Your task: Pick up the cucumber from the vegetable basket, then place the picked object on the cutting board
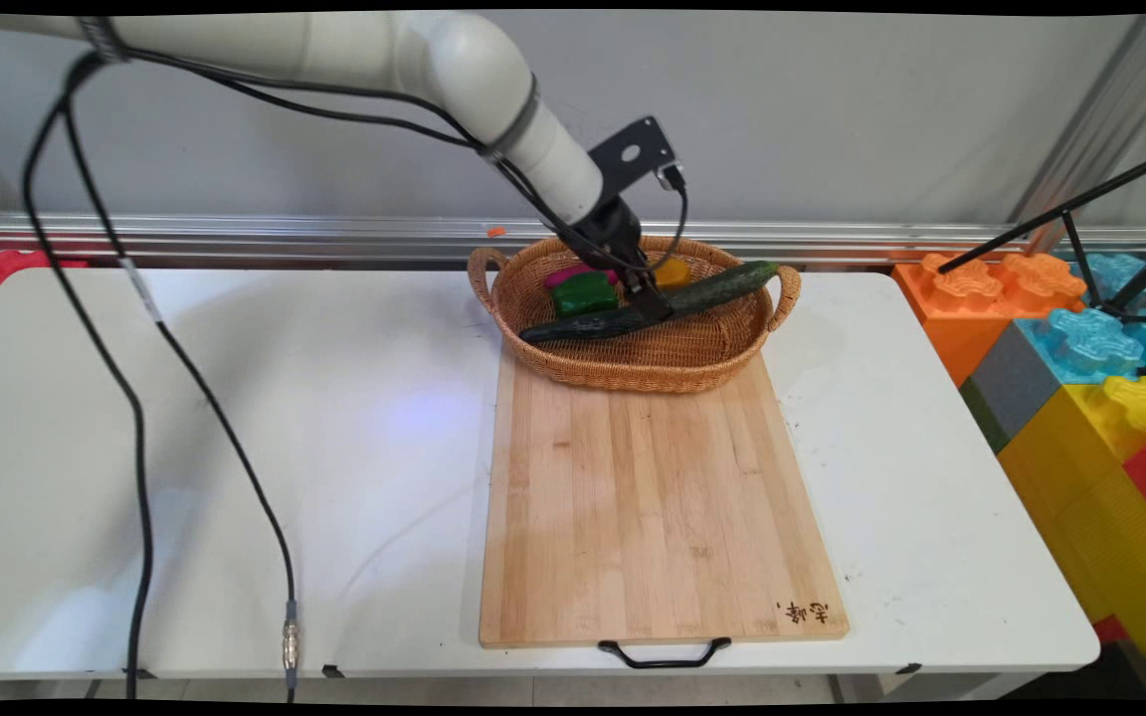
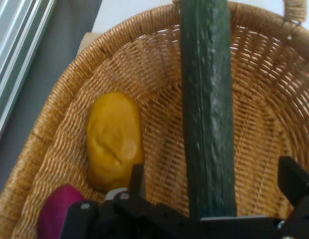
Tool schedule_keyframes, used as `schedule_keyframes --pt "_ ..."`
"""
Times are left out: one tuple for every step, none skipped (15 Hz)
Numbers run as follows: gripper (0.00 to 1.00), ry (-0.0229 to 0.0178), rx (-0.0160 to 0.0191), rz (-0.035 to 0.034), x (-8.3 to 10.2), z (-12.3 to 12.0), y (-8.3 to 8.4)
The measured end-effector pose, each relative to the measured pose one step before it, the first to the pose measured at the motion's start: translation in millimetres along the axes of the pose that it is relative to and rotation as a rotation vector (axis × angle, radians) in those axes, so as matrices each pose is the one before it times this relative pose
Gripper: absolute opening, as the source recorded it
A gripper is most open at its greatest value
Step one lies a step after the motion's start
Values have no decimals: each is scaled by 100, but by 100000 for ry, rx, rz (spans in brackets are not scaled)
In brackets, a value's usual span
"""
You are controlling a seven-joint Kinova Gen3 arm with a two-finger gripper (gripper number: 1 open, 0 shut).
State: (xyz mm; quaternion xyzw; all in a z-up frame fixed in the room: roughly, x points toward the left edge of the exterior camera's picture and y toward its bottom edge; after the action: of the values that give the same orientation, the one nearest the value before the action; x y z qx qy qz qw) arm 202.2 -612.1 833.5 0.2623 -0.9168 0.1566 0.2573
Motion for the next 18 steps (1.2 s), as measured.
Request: schedule_keyframes --pt "100 278 -8 -970 109 673 -23" --pt "100 284 -33 -1006 112 687 3" --pt "100 208 -37 -864 90 613 17" --pt "100 95 -18 -739 48 502 36" --pt "100 -35 -3 -496 11 367 40" --pt "100 -139 8 -325 -17 395 49" --pt "100 -204 -20 -53 -38 318 51" --pt "100 -189 -9 56 -48 332 53" --pt "0 -67 -46 179 -19 321 60" --pt "0 59 -71 173 18 155 43" --pt "0 128 -85 143 32 127 70" --pt "0 116 -40 120 30 102 55" --pt "0 70 -37 53 8 71 37" --pt "0 119 -63 6 19 52 85" --pt "0 15 -44 -35 -24 -2 66" --pt "0 43 -63 85 28 -55 139" --pt "0 231 41 284 74 -102 146" --pt "0 285 130 473 143 -175 164"
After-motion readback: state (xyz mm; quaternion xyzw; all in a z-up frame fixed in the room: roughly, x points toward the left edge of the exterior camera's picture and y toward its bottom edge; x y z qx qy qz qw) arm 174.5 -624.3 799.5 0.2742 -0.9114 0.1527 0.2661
